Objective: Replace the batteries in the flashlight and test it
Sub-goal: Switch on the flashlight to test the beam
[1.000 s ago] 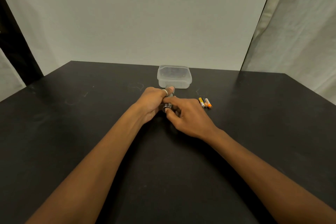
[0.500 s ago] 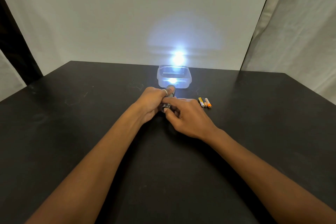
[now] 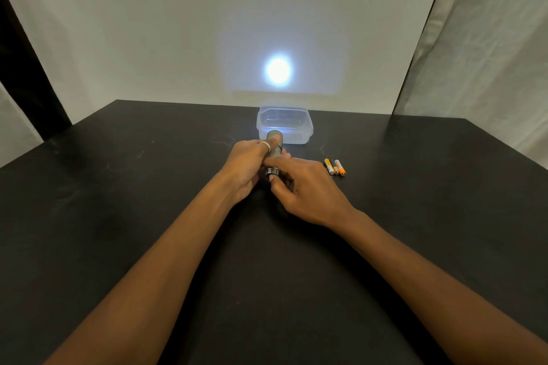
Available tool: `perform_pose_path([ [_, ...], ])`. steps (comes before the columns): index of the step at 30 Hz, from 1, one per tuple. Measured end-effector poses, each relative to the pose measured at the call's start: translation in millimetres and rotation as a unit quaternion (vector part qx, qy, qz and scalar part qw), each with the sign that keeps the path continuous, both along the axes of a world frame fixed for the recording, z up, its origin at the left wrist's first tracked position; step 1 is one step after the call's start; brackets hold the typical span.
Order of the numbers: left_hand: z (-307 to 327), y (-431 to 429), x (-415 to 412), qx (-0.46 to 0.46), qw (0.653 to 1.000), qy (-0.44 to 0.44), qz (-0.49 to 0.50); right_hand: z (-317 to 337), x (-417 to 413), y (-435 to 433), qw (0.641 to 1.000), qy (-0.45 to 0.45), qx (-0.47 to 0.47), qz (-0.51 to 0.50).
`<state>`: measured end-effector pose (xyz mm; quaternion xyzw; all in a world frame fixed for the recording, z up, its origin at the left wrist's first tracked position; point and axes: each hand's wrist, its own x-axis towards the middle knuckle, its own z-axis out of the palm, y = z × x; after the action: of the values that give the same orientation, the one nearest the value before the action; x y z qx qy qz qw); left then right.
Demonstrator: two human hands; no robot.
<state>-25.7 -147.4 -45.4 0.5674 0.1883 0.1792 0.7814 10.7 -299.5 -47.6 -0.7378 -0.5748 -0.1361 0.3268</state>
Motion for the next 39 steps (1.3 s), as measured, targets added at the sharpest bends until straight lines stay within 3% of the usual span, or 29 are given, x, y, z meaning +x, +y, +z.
perform_pose_path([
  [20, 6, -3, 1, 0.094, 0.993, 0.066, -0.015, -3, 5, 1, 0.998, 0.058, 0.019, -0.012],
  [33, 8, -2, -3, 0.059, 0.996, 0.063, -0.02, -1, 3, -1, 0.999, 0.031, 0.007, -0.006],
  [39, 9, -1, -4, 0.053, 0.997, 0.049, -0.009, -8, 10, 3, 1.0, -0.023, 0.009, -0.015],
])
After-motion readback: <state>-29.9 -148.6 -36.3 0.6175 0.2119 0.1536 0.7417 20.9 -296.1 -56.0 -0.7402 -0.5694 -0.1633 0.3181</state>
